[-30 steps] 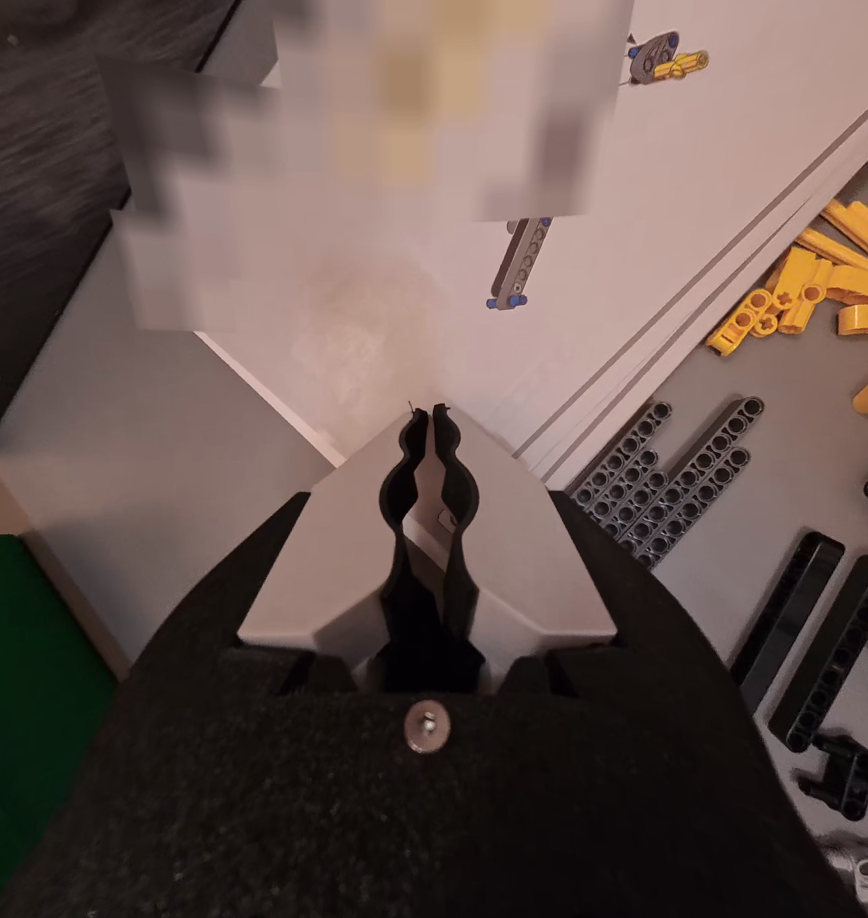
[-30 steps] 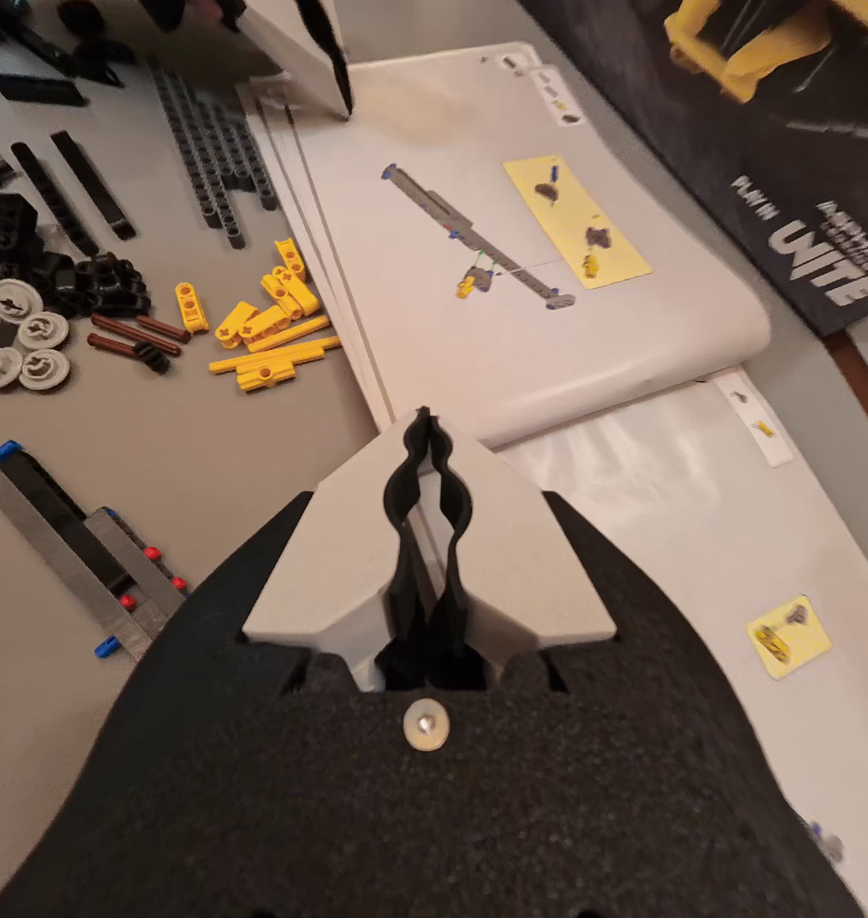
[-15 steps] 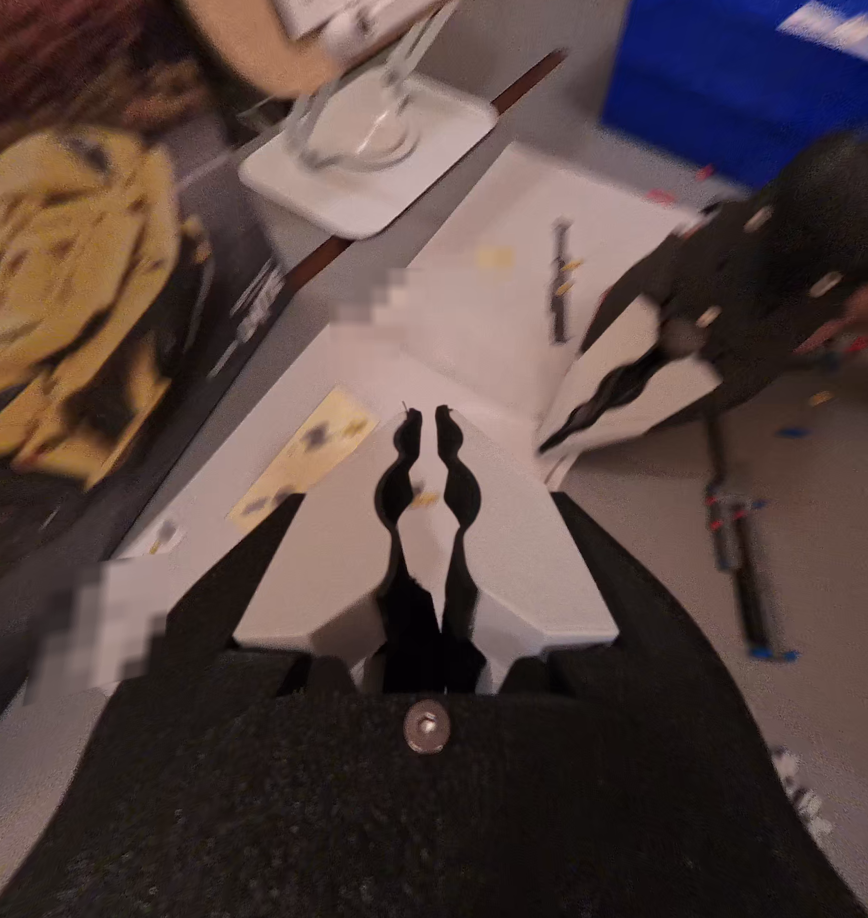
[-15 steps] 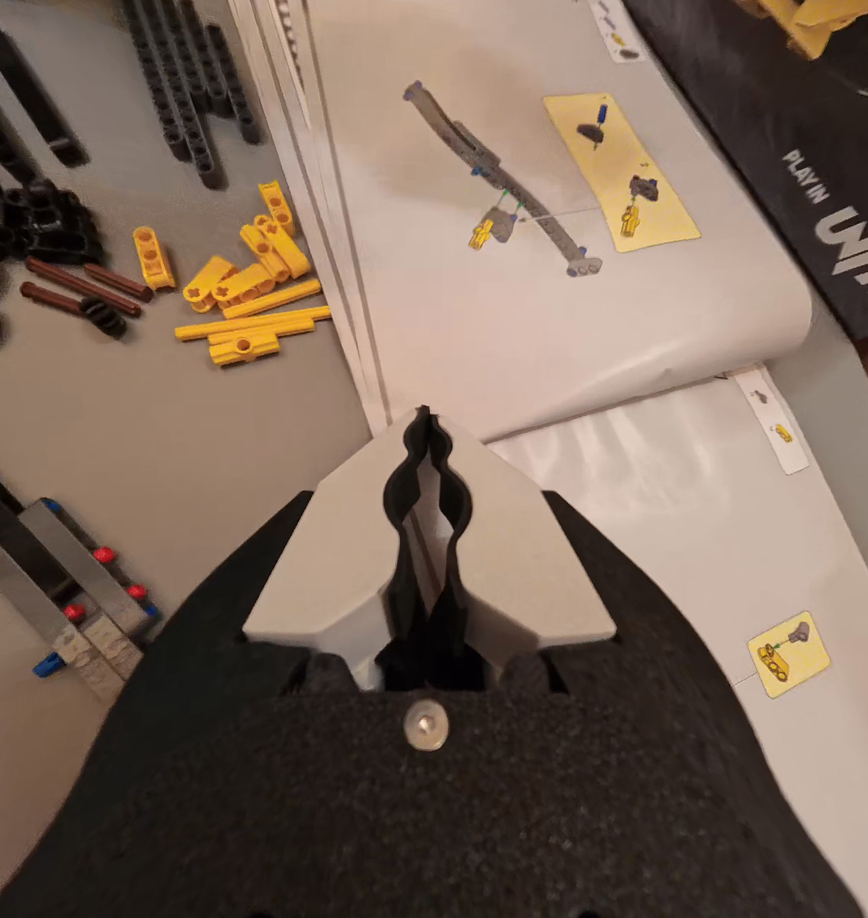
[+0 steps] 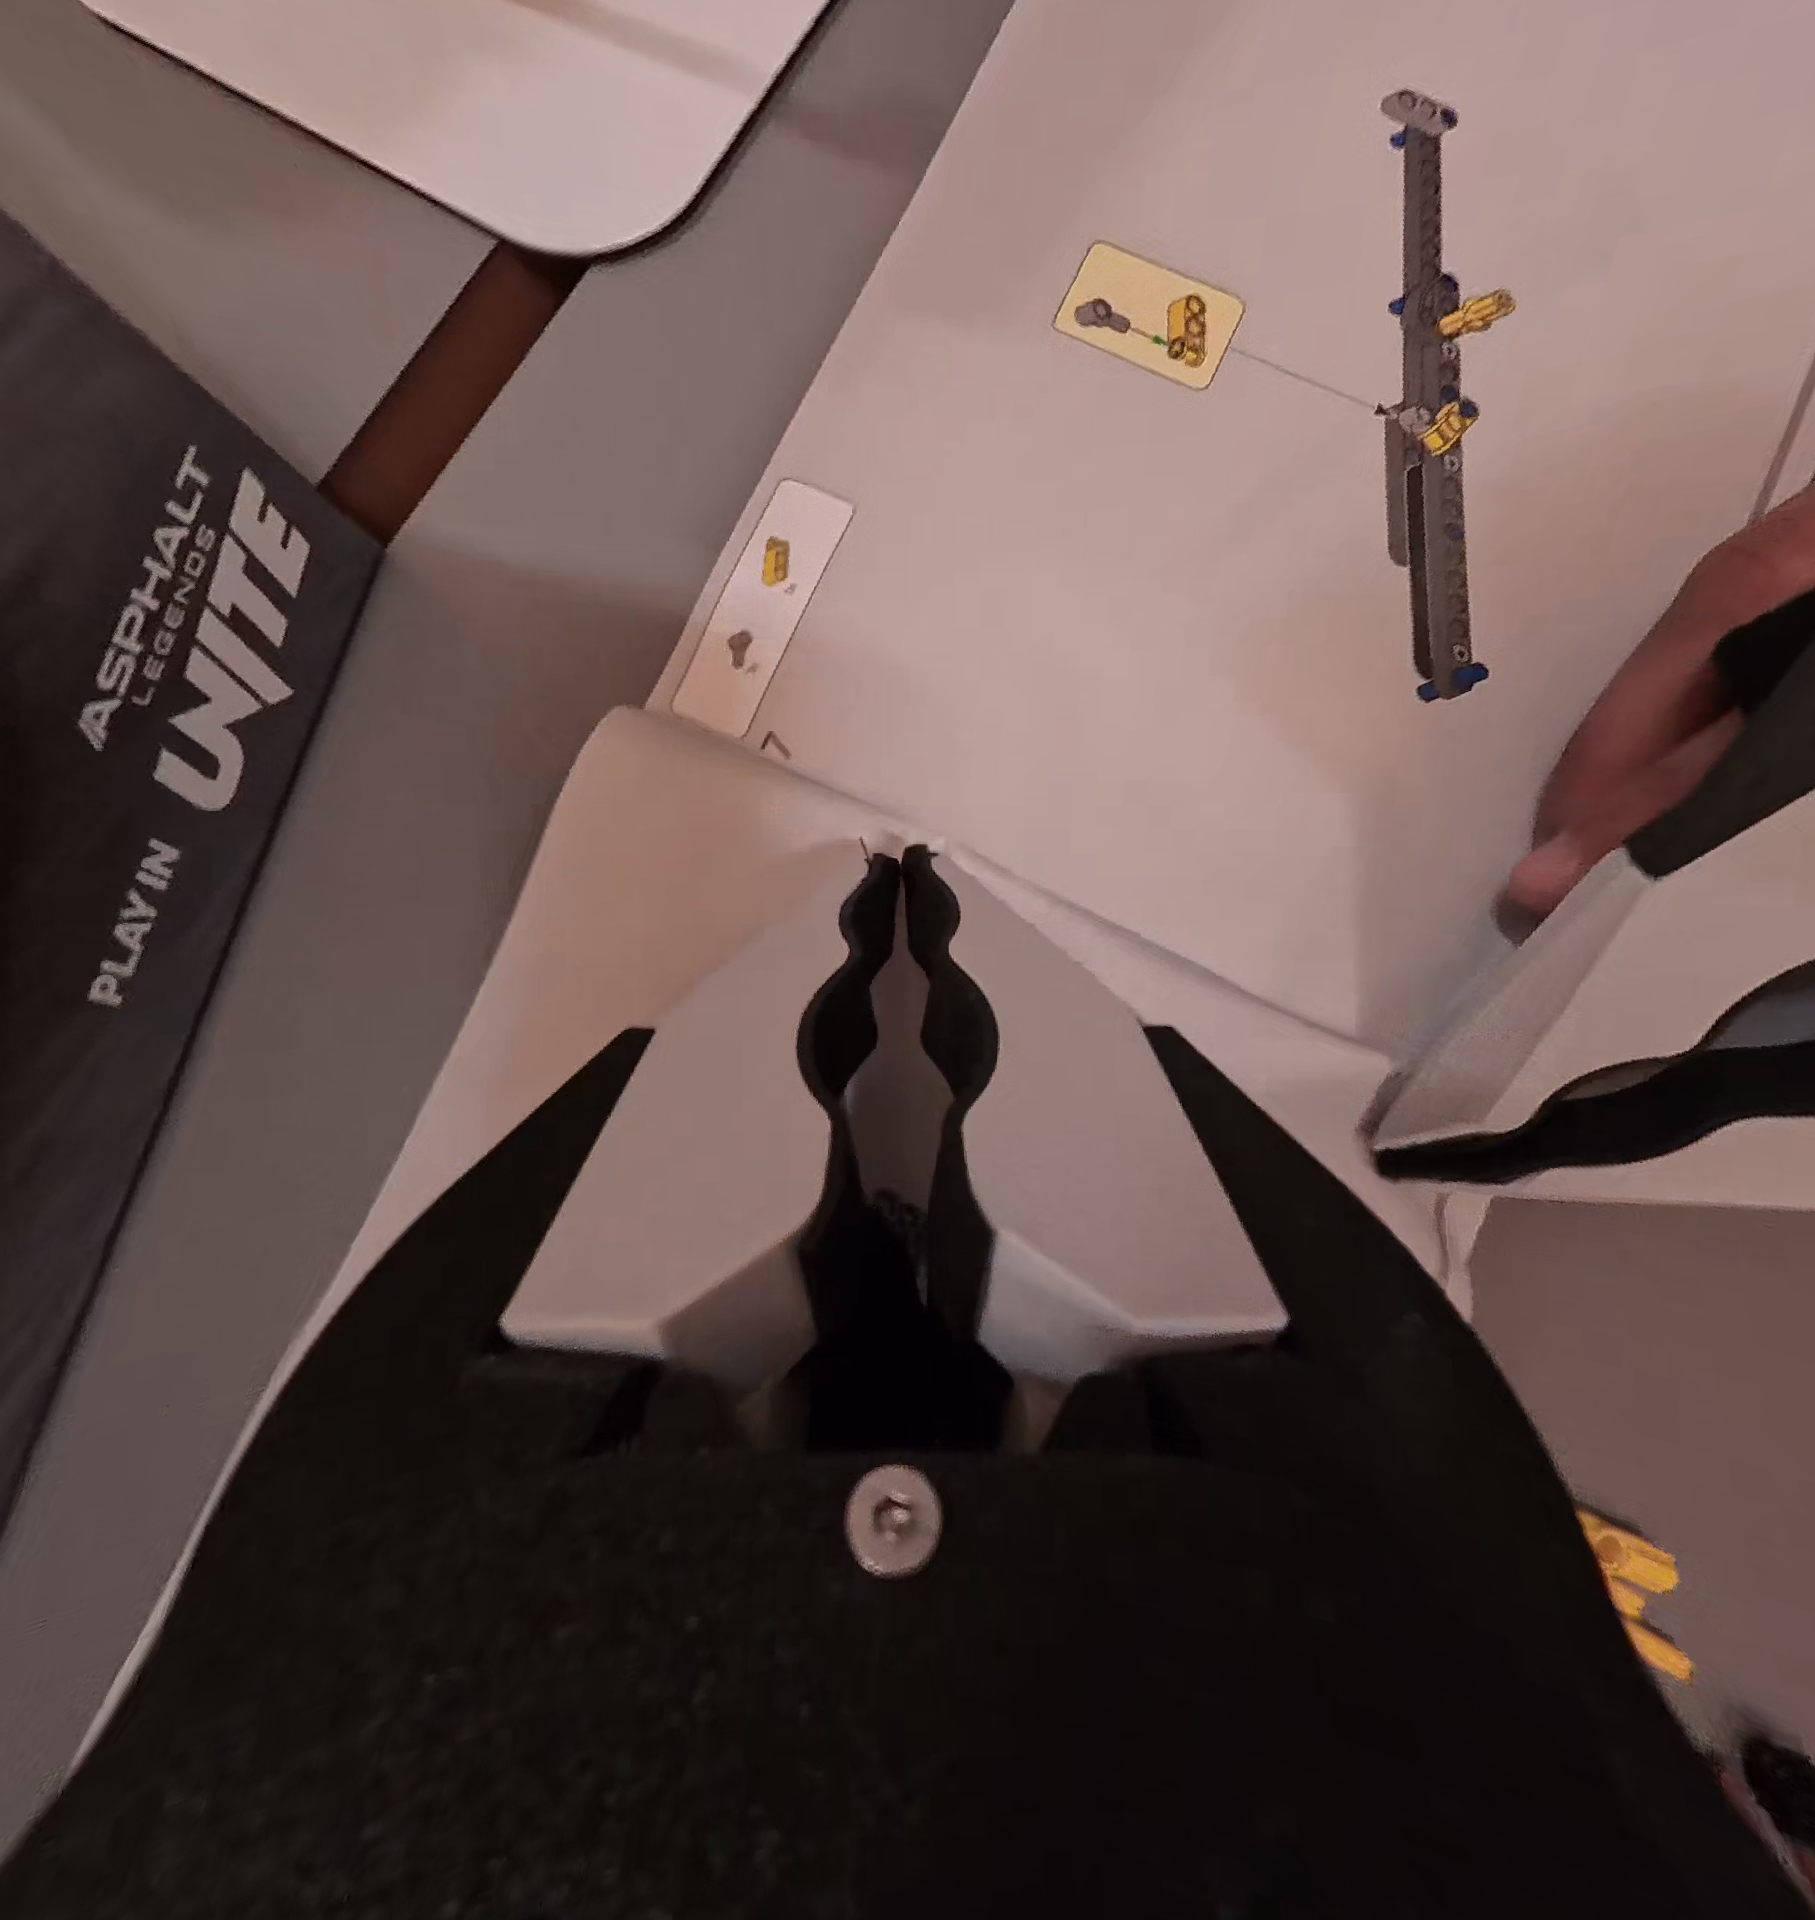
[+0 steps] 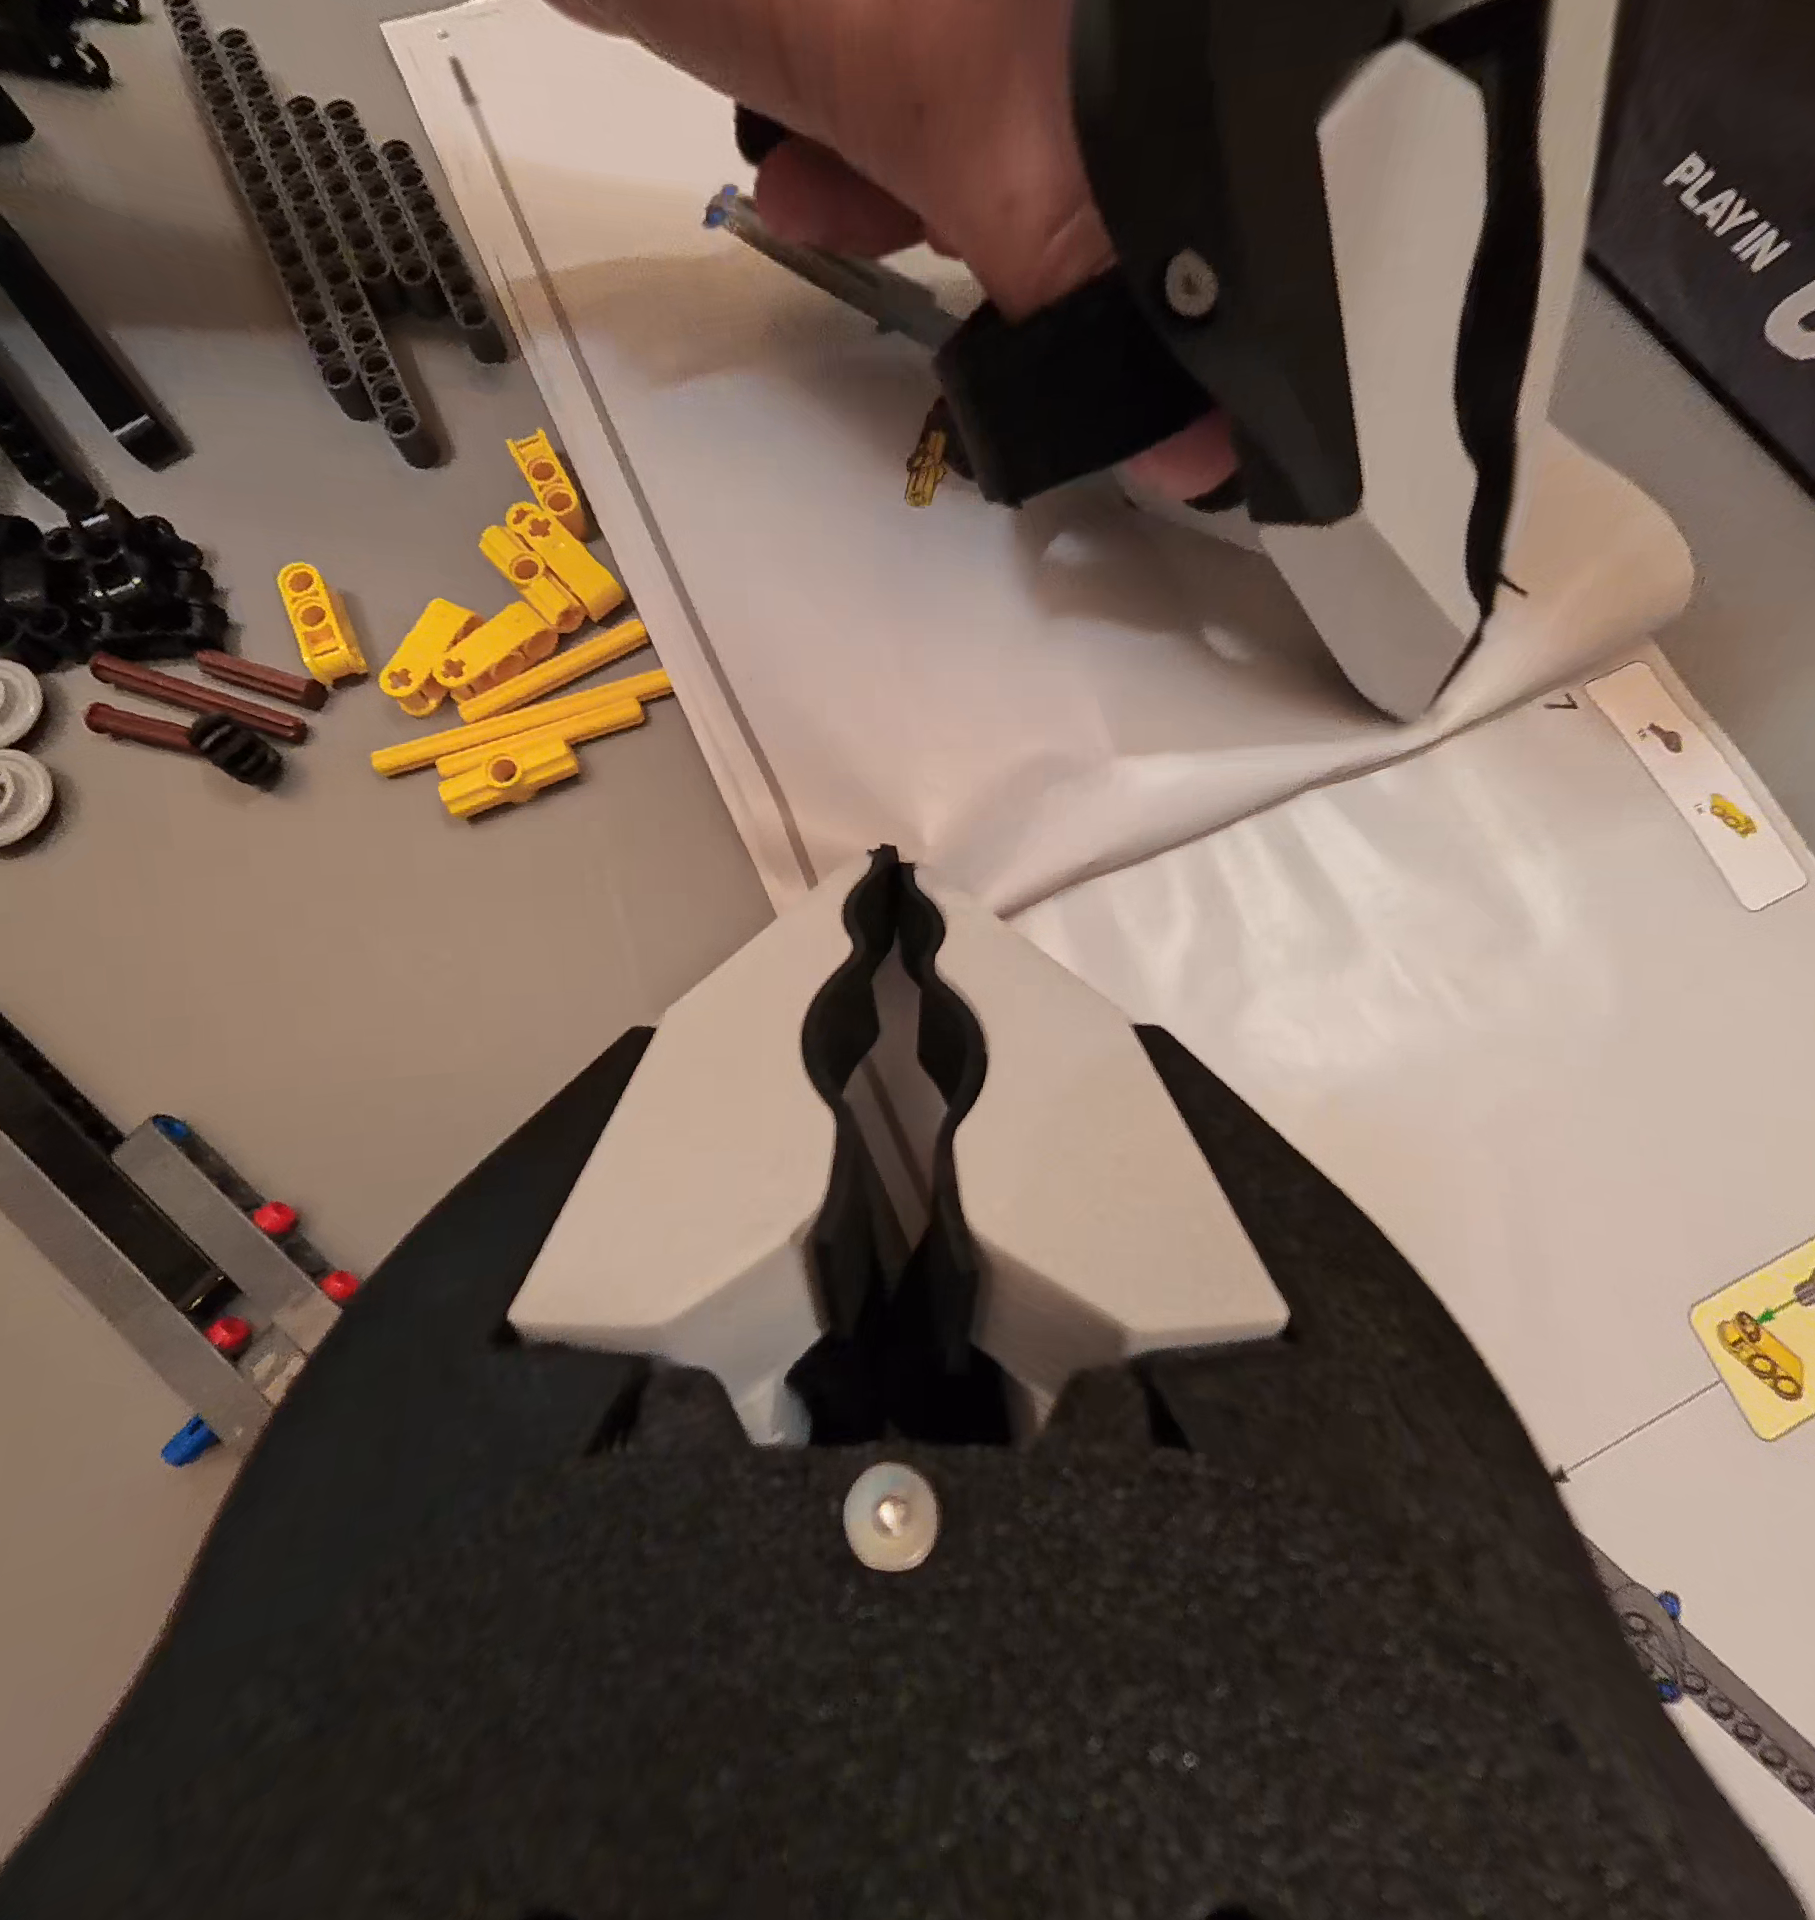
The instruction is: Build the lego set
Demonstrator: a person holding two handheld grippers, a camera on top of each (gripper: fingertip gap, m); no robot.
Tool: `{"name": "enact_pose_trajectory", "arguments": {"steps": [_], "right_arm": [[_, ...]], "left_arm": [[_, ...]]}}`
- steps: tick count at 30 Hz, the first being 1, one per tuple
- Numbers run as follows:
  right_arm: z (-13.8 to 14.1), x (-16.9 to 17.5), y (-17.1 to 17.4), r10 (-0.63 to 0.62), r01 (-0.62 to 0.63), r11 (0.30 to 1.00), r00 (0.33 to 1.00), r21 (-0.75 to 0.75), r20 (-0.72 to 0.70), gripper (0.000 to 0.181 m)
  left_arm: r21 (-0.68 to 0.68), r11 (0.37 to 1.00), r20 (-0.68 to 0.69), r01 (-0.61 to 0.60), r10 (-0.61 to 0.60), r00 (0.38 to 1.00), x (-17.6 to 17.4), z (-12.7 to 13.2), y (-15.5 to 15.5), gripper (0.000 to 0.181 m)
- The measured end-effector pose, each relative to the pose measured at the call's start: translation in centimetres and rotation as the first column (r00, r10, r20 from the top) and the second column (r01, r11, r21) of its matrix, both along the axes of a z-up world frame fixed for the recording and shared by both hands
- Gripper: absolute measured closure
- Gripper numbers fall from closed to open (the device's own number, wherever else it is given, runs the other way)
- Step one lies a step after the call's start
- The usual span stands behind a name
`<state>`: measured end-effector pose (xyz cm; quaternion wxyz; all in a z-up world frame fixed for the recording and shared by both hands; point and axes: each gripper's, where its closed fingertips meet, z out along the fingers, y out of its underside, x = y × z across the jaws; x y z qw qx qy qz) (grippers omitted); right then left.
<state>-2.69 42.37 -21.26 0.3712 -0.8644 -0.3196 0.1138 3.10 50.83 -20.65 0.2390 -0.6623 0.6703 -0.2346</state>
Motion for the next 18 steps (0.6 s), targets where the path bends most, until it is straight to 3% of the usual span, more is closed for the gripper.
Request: {"name": "enact_pose_trajectory", "arguments": {"steps": [3,6,9,11,15,18], "right_arm": [[0.0,0.0,0.0,-0.010,0.010,1.000,1.000,-0.011,-0.017,0.181],[0.1,-0.2,-0.1,0.000,-0.001,1.000,0.999,-0.024,-0.038,0.181],[2.7,-1.1,0.2,0.025,-0.029,1.000,0.971,-0.012,-0.237,0.181],[3.9,0.6,2.1,-0.074,0.076,0.997,0.942,-0.006,-0.328,0.181],[1.6,2.6,3.6,-0.141,0.130,0.990,0.958,-0.062,-0.251,0.181],[0.7,2.4,3.3,-0.115,0.106,0.992,0.982,-0.061,-0.153,0.181]], "left_arm": [[0.071,0.997,-0.003,-0.011,0.011,1.000,-1.1,-0.3,1.2,0.181],[0.045,0.999,0.019,-0.001,0.000,1.000,-1.3,-0.7,1.2,0.181],[0.039,0.999,0.037,0.006,-0.007,0.999,-1.2,-0.9,1.5,0.181],[0.033,0.999,0.049,0.000,-0.002,0.999,-1.2,-0.9,1.6,0.181],[0.059,0.998,0.028,0.004,-0.006,1.000,-1.2,-1.0,1.6,0.181],[0.050,0.999,0.019,-0.015,0.014,1.000,-1.2,-0.9,1.7,0.181]]}}
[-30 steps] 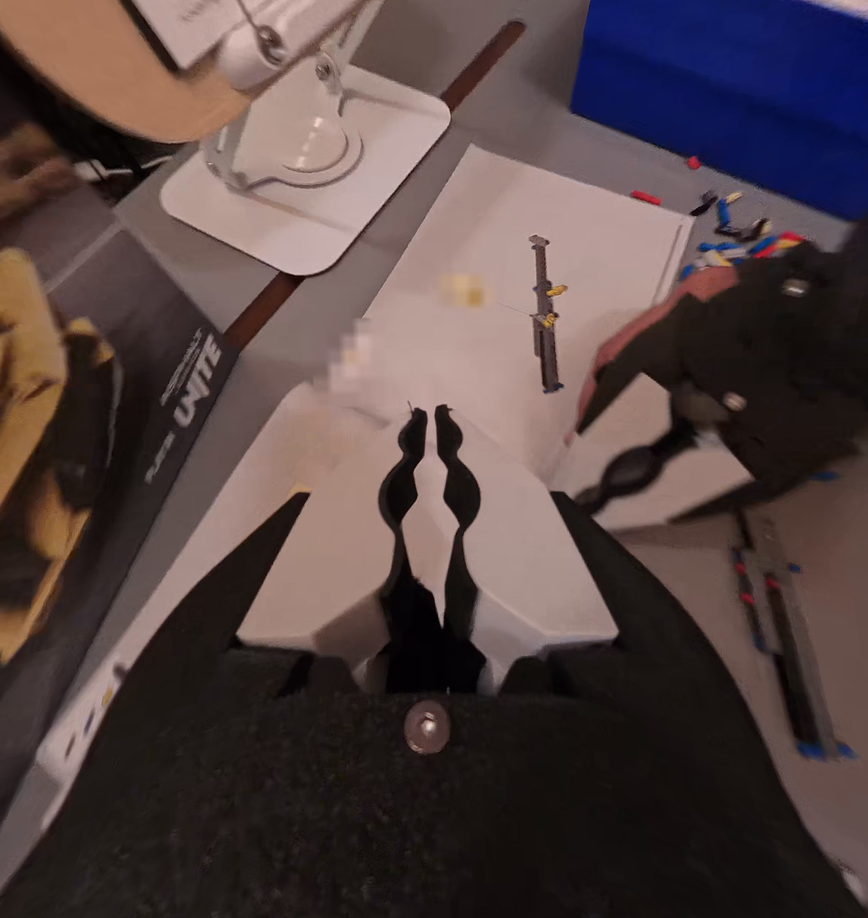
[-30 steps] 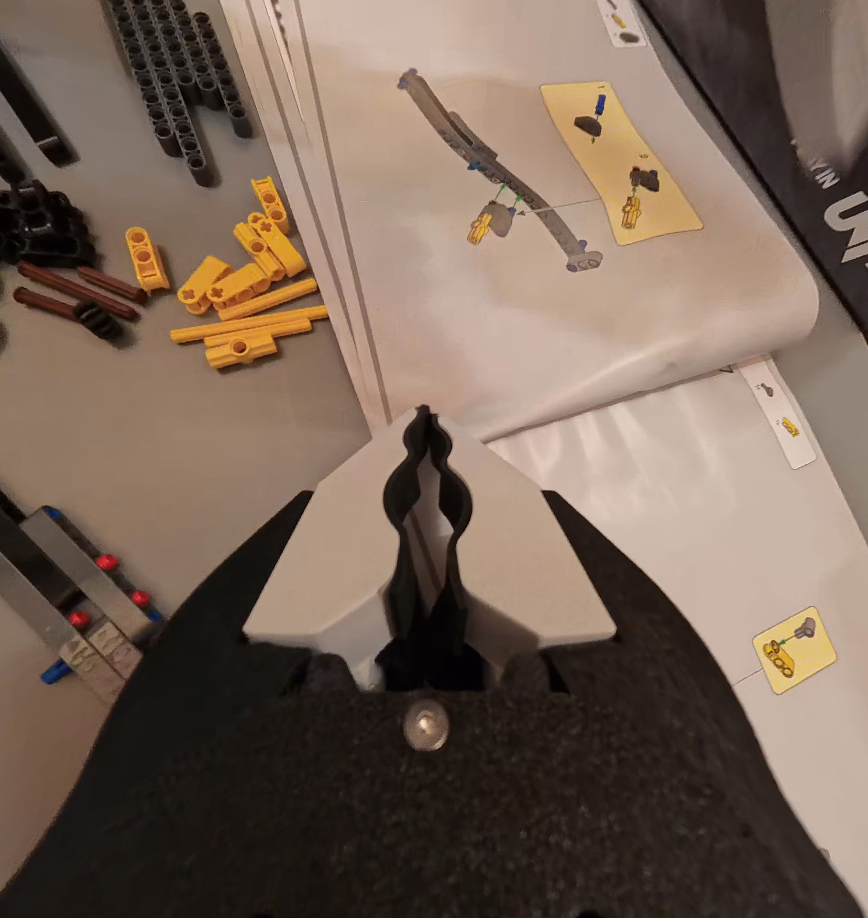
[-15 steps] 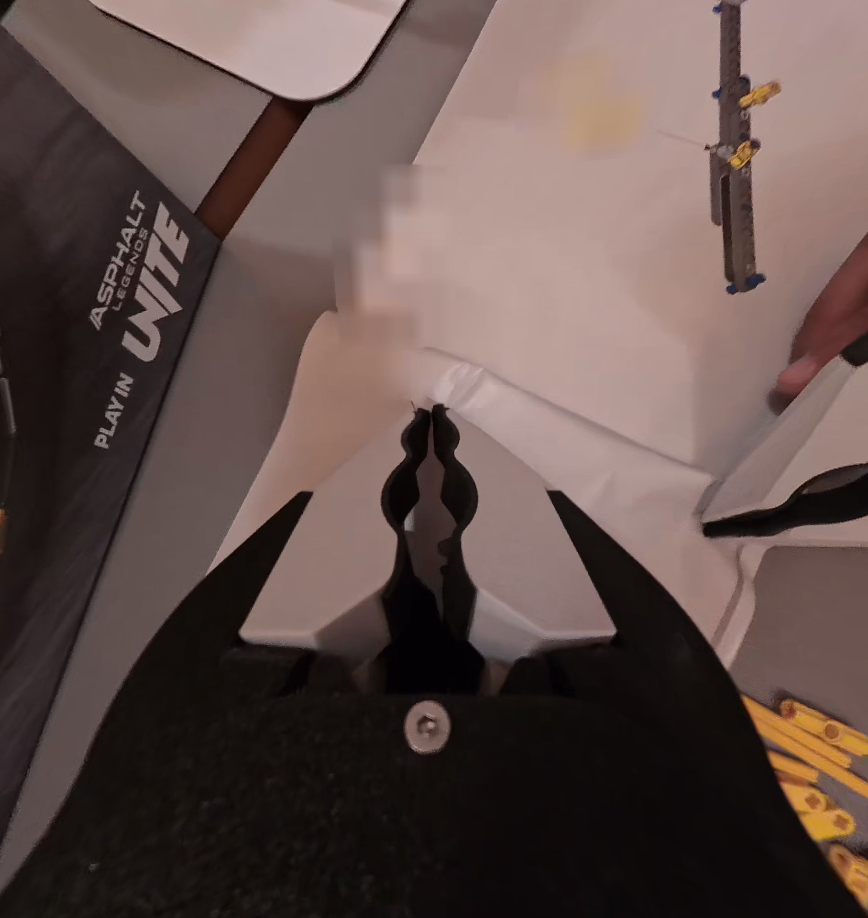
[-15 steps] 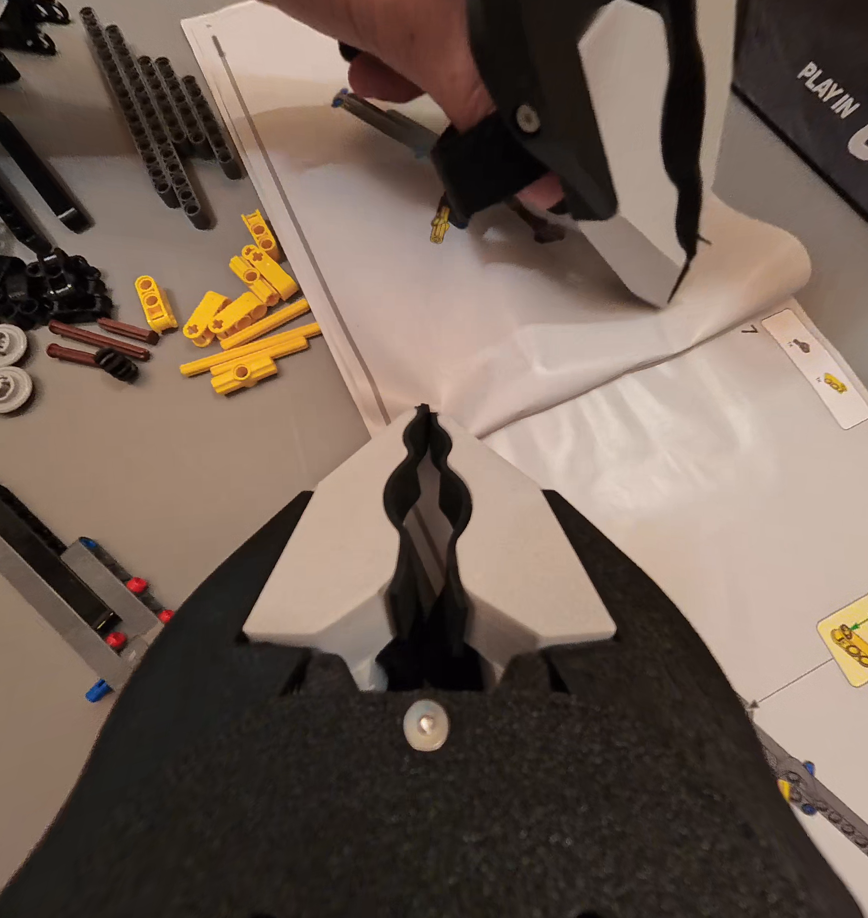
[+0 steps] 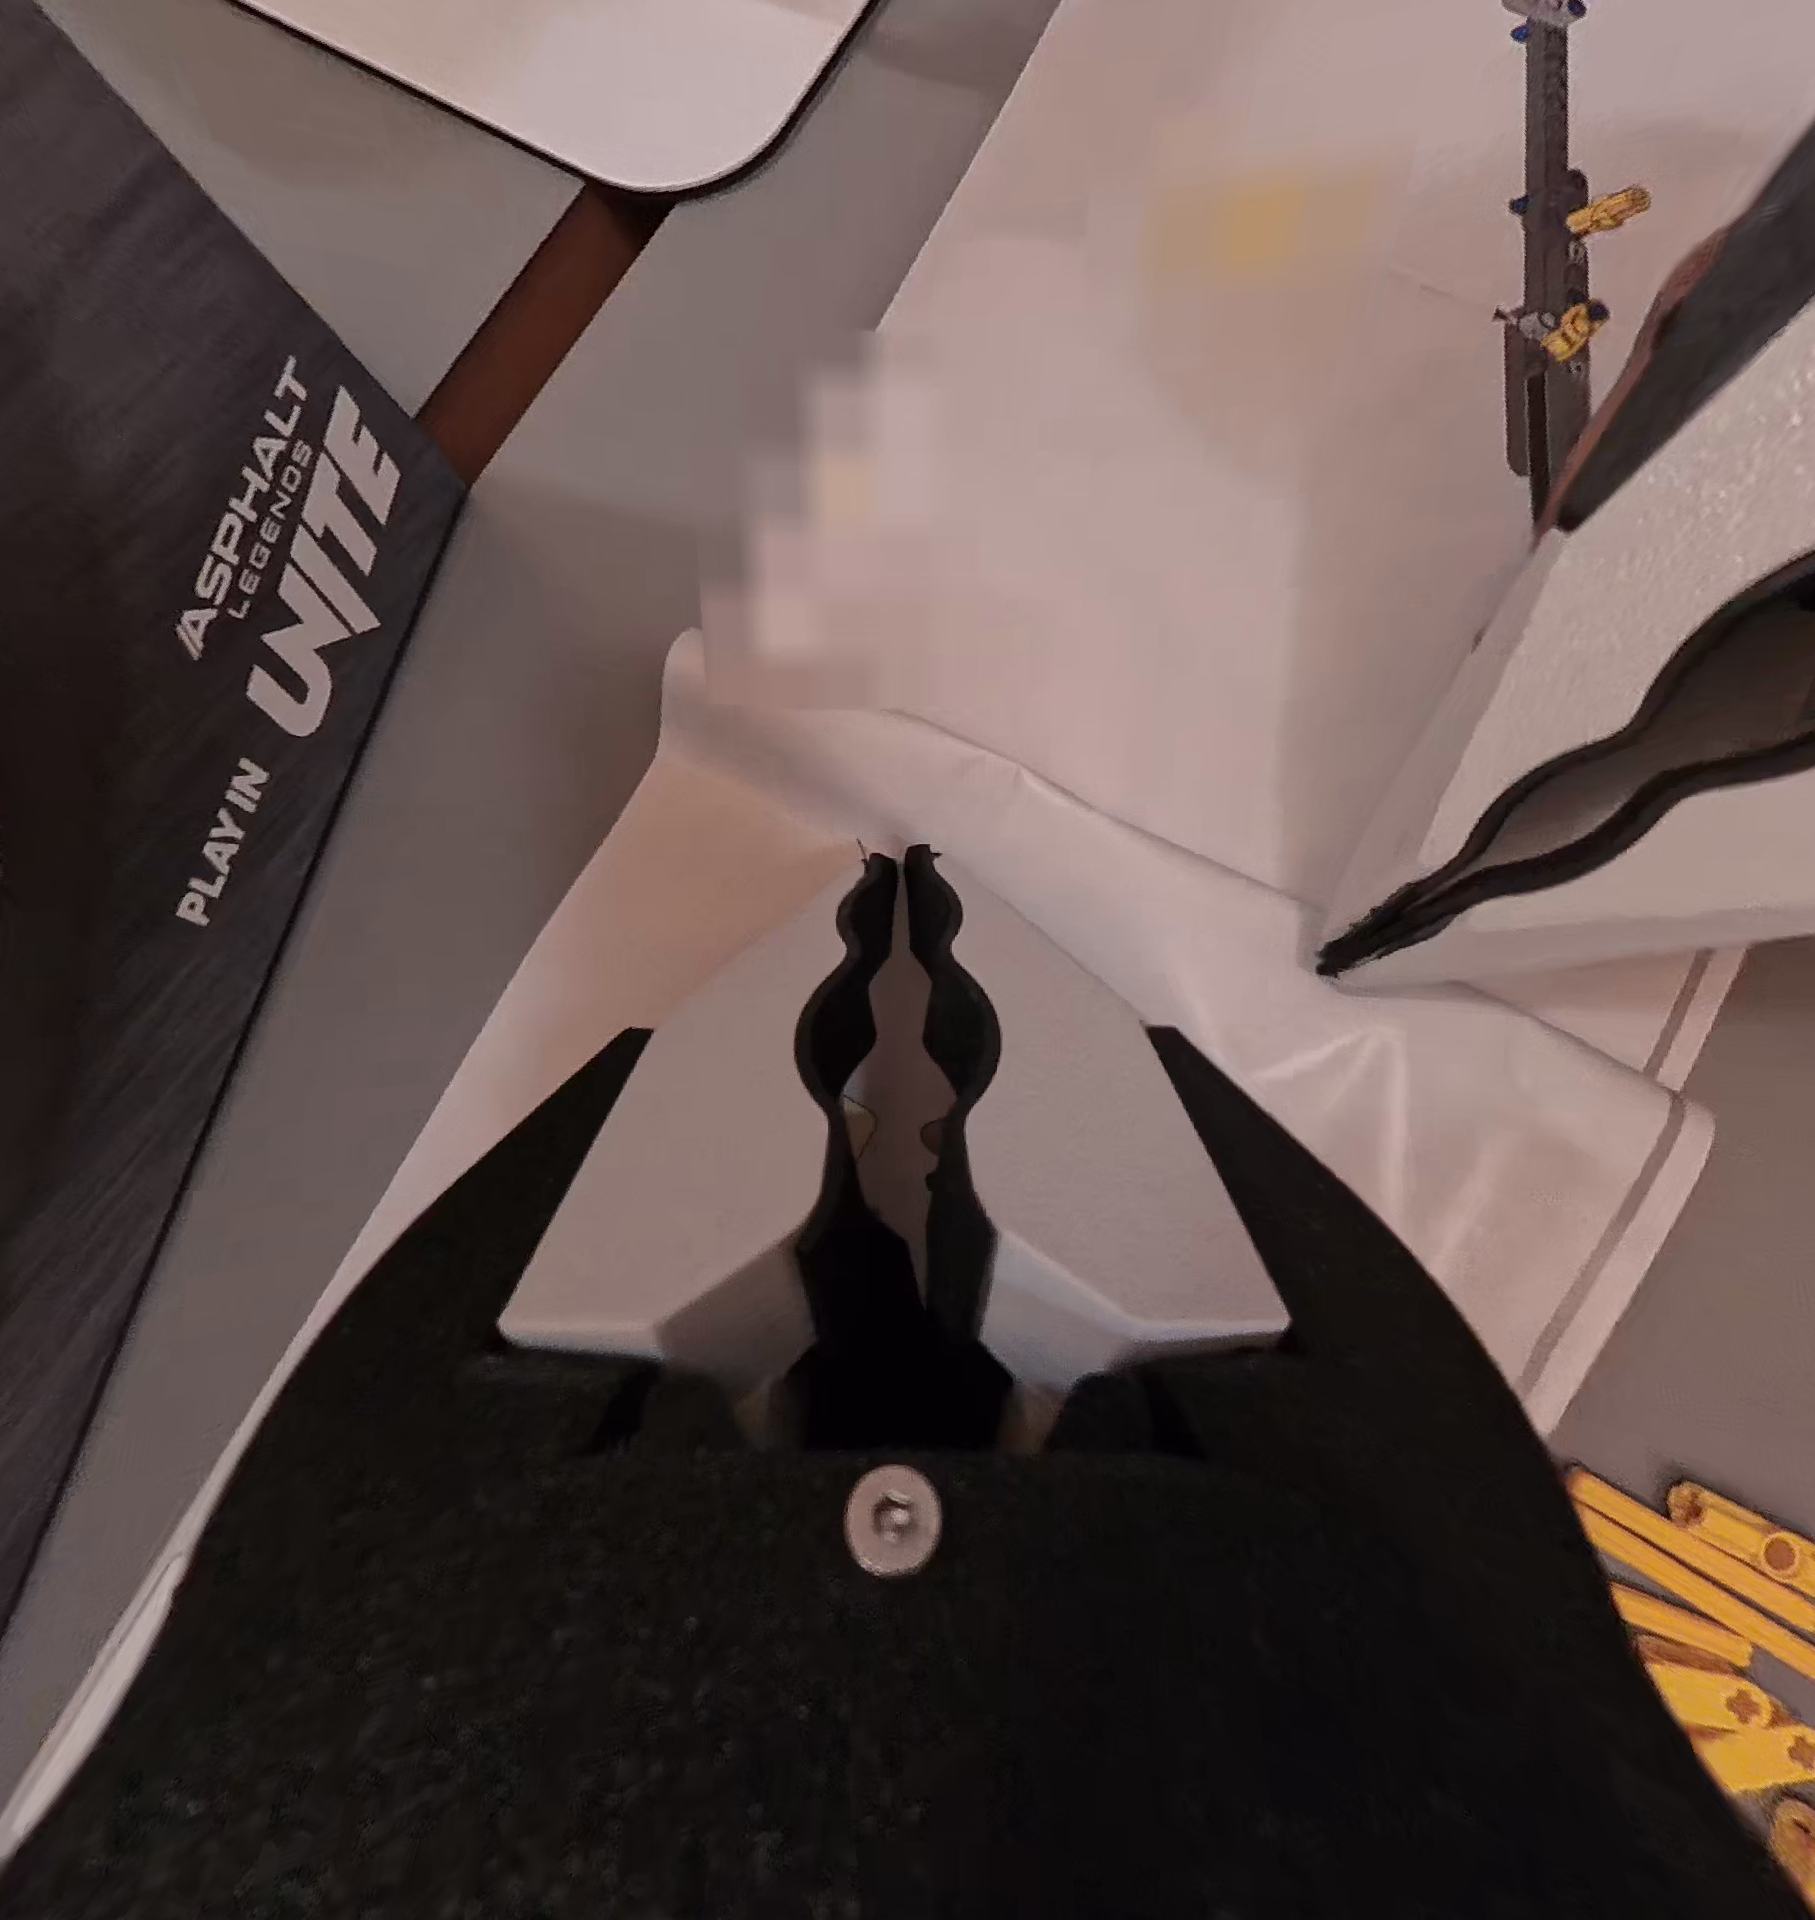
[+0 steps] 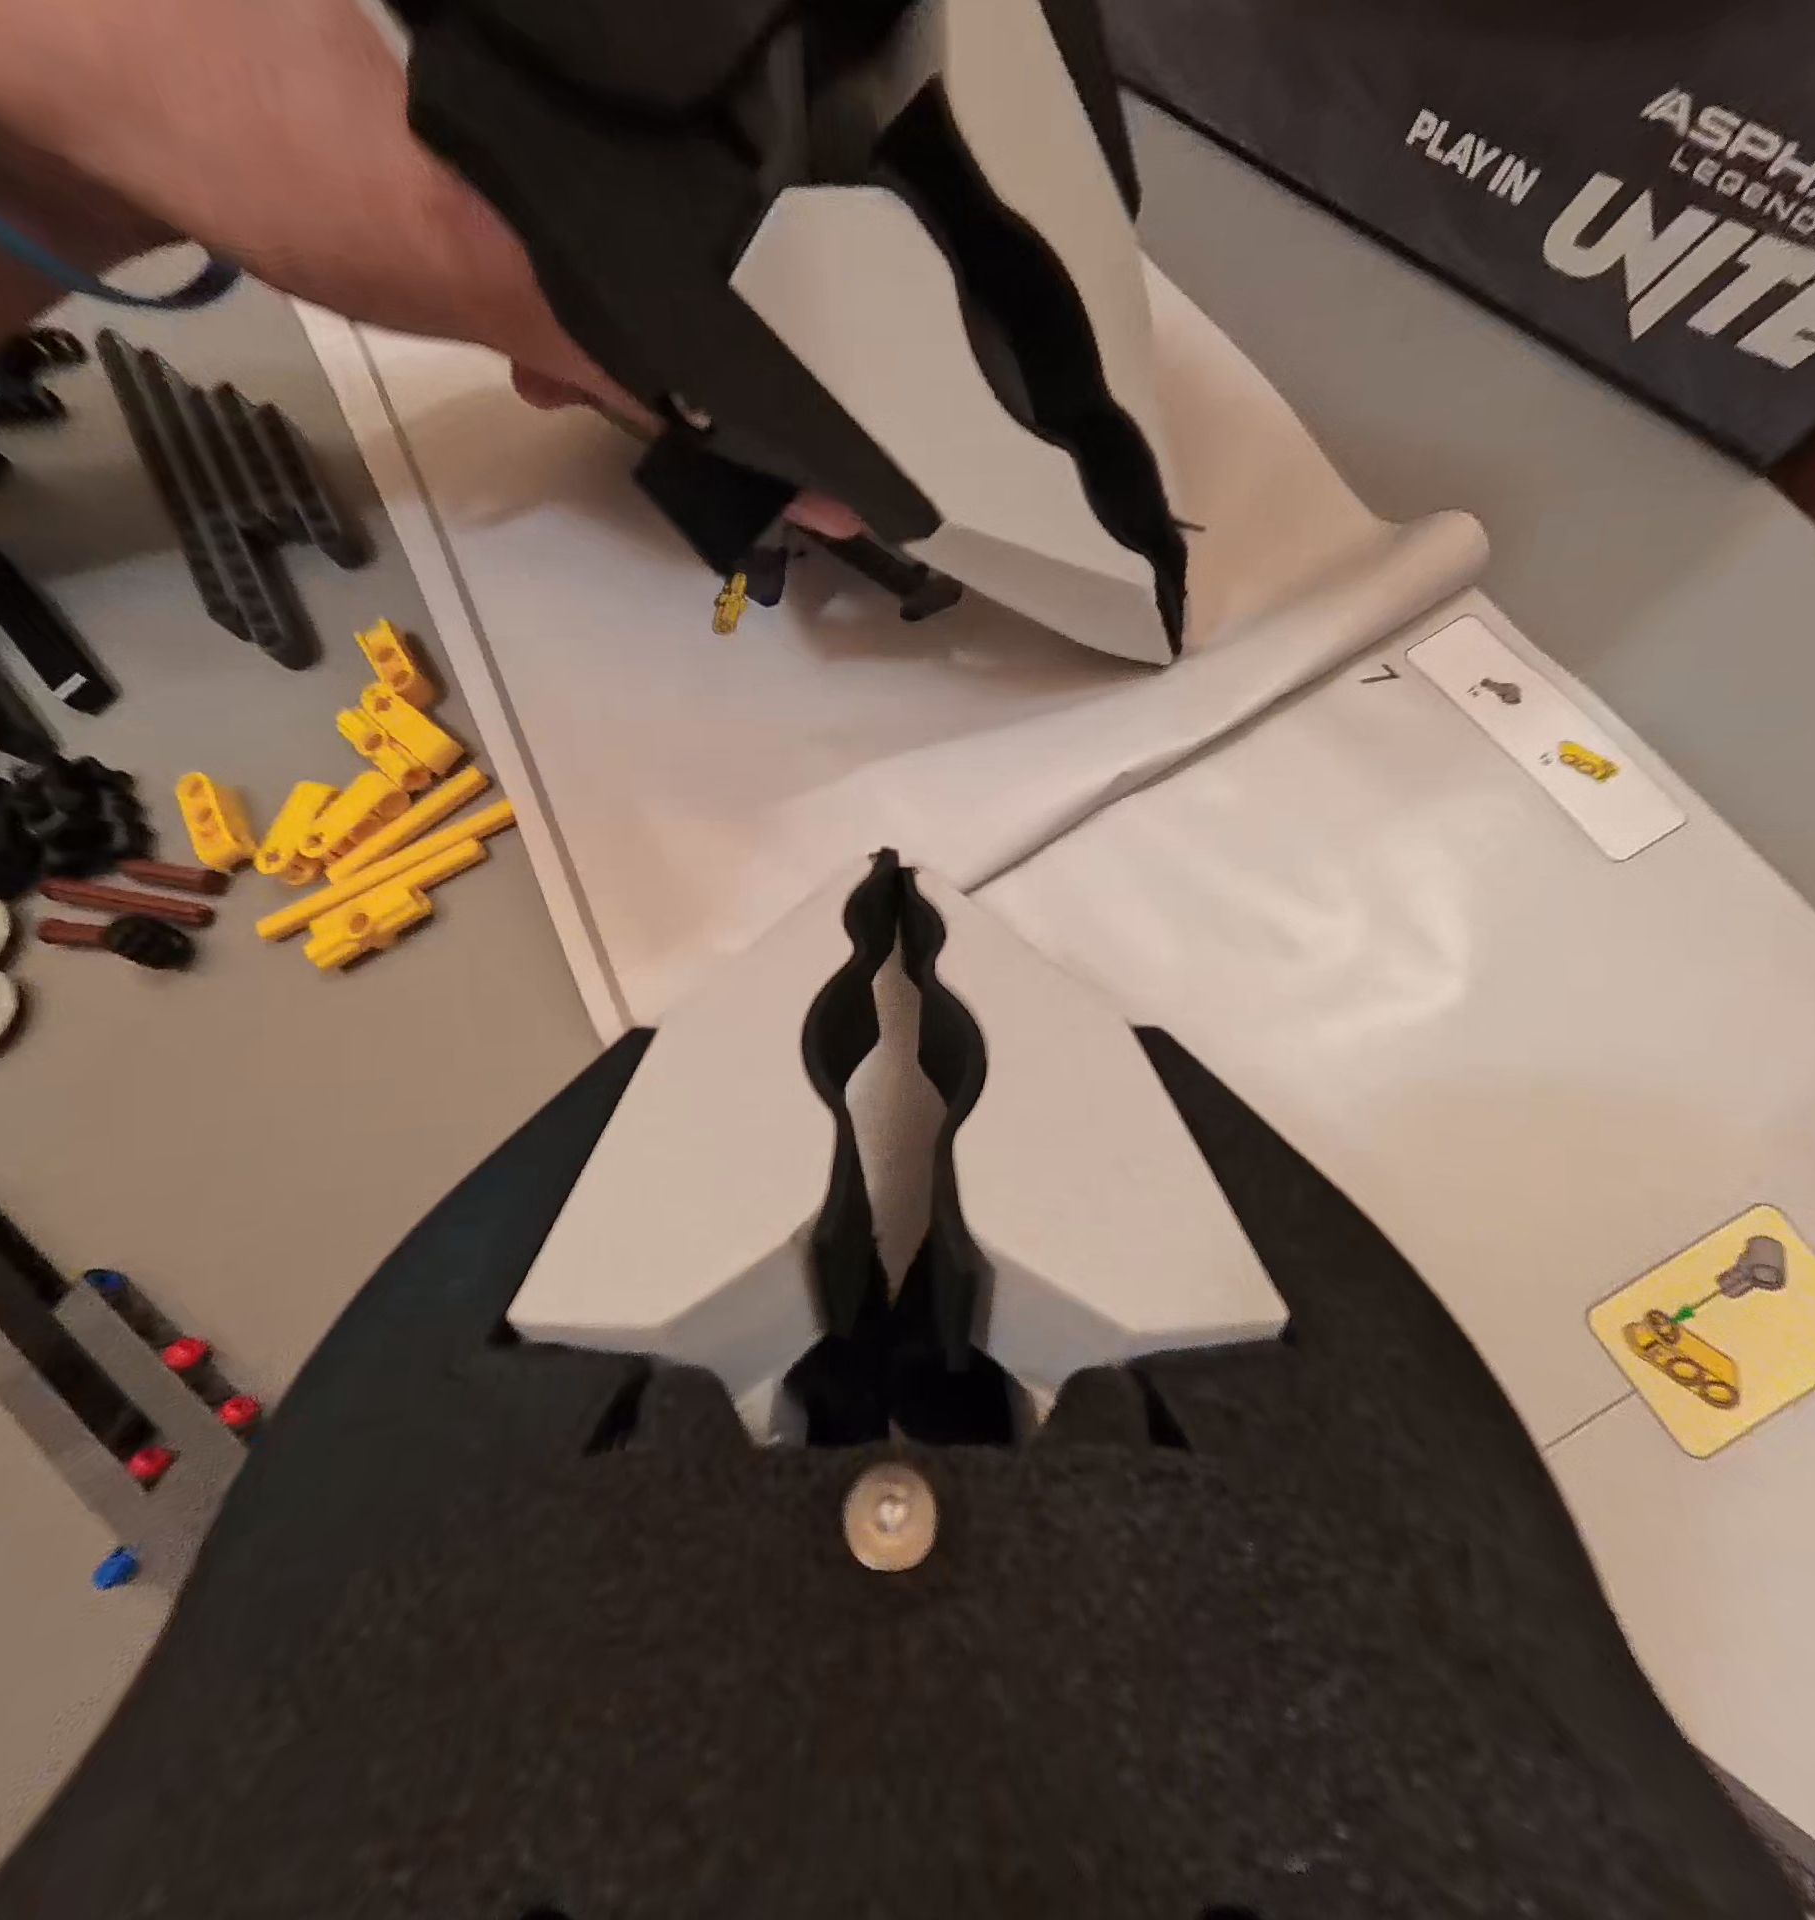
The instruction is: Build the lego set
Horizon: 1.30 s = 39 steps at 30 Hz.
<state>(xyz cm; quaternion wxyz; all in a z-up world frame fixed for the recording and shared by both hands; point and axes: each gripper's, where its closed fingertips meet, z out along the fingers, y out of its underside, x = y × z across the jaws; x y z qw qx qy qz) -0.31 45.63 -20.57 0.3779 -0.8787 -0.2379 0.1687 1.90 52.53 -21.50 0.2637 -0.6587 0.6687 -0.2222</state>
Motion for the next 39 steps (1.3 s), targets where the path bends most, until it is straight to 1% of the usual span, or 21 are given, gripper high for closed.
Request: {"name": "enact_pose_trajectory", "arguments": {"steps": [2,5,8,11,17,21,24,25,26,28,29,30,31,33,34,35,37,39], "right_arm": [[-0.2,0.1,0.0,0.004,-0.005,1.000,0.998,0.020,0.055,0.181],[-0.3,0.1,0.0,-0.001,-0.002,0.999,0.997,0.035,0.071,0.181],[-0.3,0.1,0.0,-0.001,-0.002,0.999,0.998,0.040,0.069,0.181],[-0.3,0.1,0.0,-0.001,-0.002,0.999,0.998,0.043,0.068,0.181],[-0.3,0.1,0.0,-0.007,0.003,0.999,0.997,0.046,0.074,0.181],[-0.3,0.2,0.0,-0.012,0.008,0.999,0.996,0.052,0.085,0.181],[-0.1,0.1,0.0,-0.022,0.018,0.998,0.997,0.055,0.070,0.181],[0.1,0.1,0.0,-0.025,0.019,0.997,0.996,0.071,0.083,0.181],[0.5,0.1,-0.2,-0.029,0.018,0.994,0.995,0.109,0.100,0.181],[2.5,0.7,-0.4,-0.105,0.076,0.974,0.986,0.214,0.130,0.179],[3.5,1.0,-0.8,-0.142,0.103,0.963,0.979,0.250,0.145,0.179],[4.5,1.3,-1.4,-0.173,0.126,0.954,0.973,0.272,0.155,0.179],[5.4,1.4,-2.1,-0.209,0.162,0.946,0.967,0.281,0.147,0.179],[6.3,0.9,-3.7,-0.252,0.224,0.934,0.965,0.278,0.069,0.176],[6.3,0.6,-4.4,-0.265,0.251,0.930,0.964,0.269,0.017,0.172],[6.2,0.4,-5.0,-0.278,0.278,0.926,0.960,0.256,-0.037,0.165],[5.4,0.1,-6.0,-0.302,0.322,0.922,0.946,0.216,-0.120,0.152],[4.7,0.3,-6.4,-0.318,0.338,0.920,0.939,0.196,-0.127,0.140]], "left_arm": [[-0.035,0.999,0.011,-0.024,0.024,1.000,0.3,0.5,0.0,0.179],[-0.102,0.994,0.088,-0.050,0.059,0.994,1.9,2.0,0.0,0.179],[-0.050,0.994,0.049,-0.100,0.103,0.993,2.8,1.1,1.6,0.180],[-0.060,0.995,0.047,-0.082,0.084,0.995,3.3,0.8,1.7,0.181],[-0.014,0.998,0.002,-0.066,0.066,0.998,3.3,0.4,1.6,0.181],[-0.072,0.993,0.022,-0.093,0.095,0.995,3.3,0.4,1.6,0.181],[-0.024,0.996,0.039,-0.090,0.091,0.995,3.1,0.6,1.8,0.180],[-0.045,0.992,0.055,-0.116,0.119,0.991,2.7,1.1,1.9,0.179],[-0.090,0.986,0.103,-0.141,0.150,0.983,2.2,2.3,1.8,0.177],[-0.181,0.968,0.267,-0.172,0.217,0.939,0.0,6.5,1.3,0.176],[-0.204,0.958,0.328,-0.203,0.262,0.908,-2.0,8.5,1.3,0.175],[-0.205,0.946,0.360,-0.252,0.312,0.879,-4.4,10.0,1.4,0.174],[-0.194,0.932,0.362,-0.305,0.357,0.861,-7.0,10.8,1.4,0.172],[-0.170,0.904,0.337,-0.393,0.428,0.839,-12.2,11.0,0.7,0.169],[-0.162,0.890,0.346,-0.426,0.455,0.821,-14.3,10.8,0.3,0.166],[-0.151,0.881,0.363,-0.449,0.472,0.803,-16.0,10.5,-0.2,0.163],[-0.110,0.864,0.409,-0.492,0.491,0.769,-18.7,9.8,-0.6,0.158],[-0.053,0.847,0.455,-0.529,0.492,0.742,-20.3,9.2,-0.4,0.152]]}}
